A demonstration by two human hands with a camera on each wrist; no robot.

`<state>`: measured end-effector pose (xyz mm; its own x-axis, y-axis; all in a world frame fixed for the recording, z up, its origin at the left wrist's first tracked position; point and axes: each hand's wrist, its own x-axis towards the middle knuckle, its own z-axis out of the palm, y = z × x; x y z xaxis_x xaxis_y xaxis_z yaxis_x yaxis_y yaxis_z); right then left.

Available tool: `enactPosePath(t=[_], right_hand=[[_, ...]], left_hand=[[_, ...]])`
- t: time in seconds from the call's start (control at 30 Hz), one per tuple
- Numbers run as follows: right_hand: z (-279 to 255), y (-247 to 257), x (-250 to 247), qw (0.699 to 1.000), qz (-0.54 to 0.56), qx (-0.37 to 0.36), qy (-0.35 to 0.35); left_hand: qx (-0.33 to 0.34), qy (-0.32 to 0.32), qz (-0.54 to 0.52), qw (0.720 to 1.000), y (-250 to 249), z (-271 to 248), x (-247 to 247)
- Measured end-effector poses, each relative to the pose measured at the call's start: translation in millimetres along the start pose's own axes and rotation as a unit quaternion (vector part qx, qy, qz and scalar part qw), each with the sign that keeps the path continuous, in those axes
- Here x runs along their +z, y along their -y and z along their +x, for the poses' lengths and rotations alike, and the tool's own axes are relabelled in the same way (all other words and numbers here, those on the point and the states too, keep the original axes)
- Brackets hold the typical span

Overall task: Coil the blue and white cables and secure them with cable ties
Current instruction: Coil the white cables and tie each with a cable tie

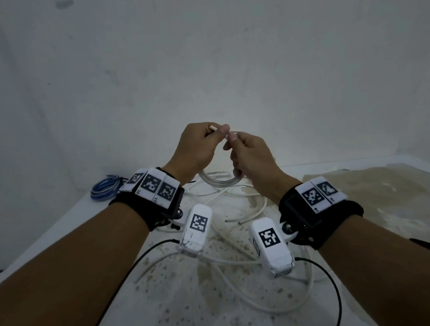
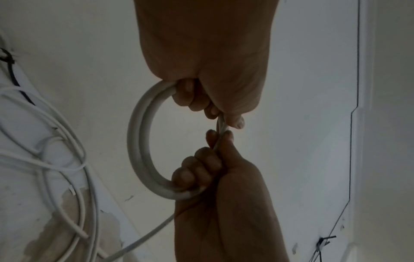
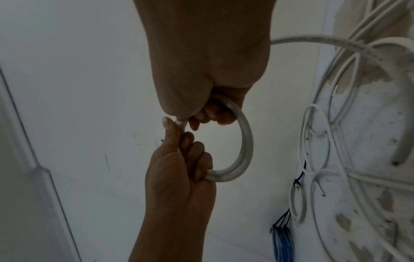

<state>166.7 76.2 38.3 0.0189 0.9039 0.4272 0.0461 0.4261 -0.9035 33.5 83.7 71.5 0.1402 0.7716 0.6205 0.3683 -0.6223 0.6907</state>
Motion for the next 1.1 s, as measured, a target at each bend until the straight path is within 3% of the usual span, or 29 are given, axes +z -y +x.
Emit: enactPosePath(t=[0.13, 0.17, 0.3, 0.43, 0.6, 0.73, 0.9, 1.1], right_hand=[[6, -2, -12, 0.976, -0.129, -0.040, -0.173], [7, 0, -17, 0.970, -0.155, -0.045, -0.181], [8, 10, -29, 0.938, -0.340, -0.047, -0.045], [11, 22, -33, 0.976, -0.216, -0.021, -0.008], [8, 27, -40, 0.993, -0.003, 0.113, 0.034], [2, 14, -38, 0.942, 0.199, 0.243, 0.121], [-4, -1, -32, 0.852, 0.393, 0.261, 0.226], [-6, -2, -29, 0.830, 0.433, 0.245, 0.253]], left_hand=[[-0.016, -0.030, 0.003, 0.999, 2, 0, -5], [-0.018, -0.028, 0.007, 0.999, 3, 0, -6], [-0.027, -0.021, 0.006, 0.999, 8, -1, -7], [-0.035, -0.062, 0.006, 0.997, 9, 3, -7], [-0.055, -0.073, -0.082, 0.993, 6, 6, -5], [-0.051, -0.050, -0.143, 0.987, 2, 5, -2], [-0.037, -0.029, -0.093, 0.995, 6, 3, -3], [-0.037, -0.010, -0.070, 0.997, 8, 4, -4]])
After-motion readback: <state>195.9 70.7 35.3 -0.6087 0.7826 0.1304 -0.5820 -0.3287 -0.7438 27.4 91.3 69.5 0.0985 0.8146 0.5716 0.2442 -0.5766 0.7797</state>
